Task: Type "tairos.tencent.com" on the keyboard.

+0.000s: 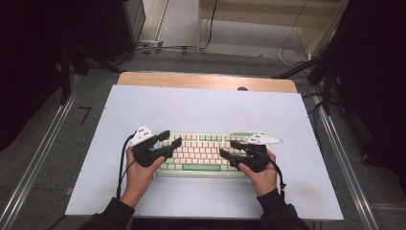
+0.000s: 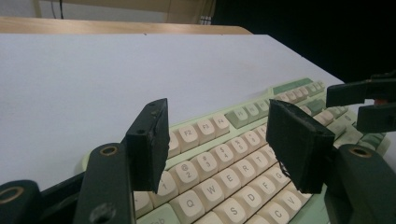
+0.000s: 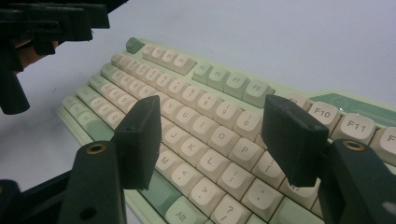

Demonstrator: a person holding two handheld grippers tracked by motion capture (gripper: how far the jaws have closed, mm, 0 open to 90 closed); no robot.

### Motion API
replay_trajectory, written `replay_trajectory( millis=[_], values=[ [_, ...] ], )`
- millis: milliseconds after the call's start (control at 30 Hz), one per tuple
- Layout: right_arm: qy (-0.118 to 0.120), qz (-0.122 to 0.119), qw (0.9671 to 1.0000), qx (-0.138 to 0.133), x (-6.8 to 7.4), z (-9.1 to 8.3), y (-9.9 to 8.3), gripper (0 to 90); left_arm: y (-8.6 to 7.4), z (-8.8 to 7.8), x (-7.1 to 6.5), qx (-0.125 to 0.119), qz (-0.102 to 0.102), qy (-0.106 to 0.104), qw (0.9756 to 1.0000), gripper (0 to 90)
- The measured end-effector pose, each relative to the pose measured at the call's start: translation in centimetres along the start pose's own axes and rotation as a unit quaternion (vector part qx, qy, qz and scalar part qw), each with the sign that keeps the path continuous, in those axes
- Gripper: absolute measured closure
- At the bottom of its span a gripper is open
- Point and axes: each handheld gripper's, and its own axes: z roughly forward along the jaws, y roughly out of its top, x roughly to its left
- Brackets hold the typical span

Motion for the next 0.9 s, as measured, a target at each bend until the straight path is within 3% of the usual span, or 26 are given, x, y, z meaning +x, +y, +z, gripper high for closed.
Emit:
replay_trajectory(
  millis=[133, 467, 667, 767, 900],
  values=[
    [0.001, -0.003, 1.0, 0.001, 0.1, 0.1, 0.0, 36.3, -0.1, 0.0, 0.1, -0.002, 0.002, 0.005, 1.0, 40.3],
    [0.004, -0.006, 1.0, 0.002, 0.2, 0.2, 0.0, 36.6, -0.2, 0.1, 0.0, 0.002, 0.005, -0.005, 1.0, 41.7],
    [0.007, -0.017, 0.9998, 0.009, 0.6, 0.5, -0.1, 43.6, -0.3, 0.1, -0.1, 0.006, 0.005, -0.007, 0.9999, 41.8],
    [0.014, -0.026, 0.9995, 0.014, 1.0, 0.8, -0.2, 54.8, -0.3, 0.2, -0.2, 0.007, 0.007, -0.006, 0.9999, 41.9],
    [0.023, -0.038, 0.9987, 0.023, 1.5, 1.2, -0.1, 79.7, -0.3, 0.2, -0.1, 0.008, 0.008, -0.006, 0.9999, 41.9]
  ],
)
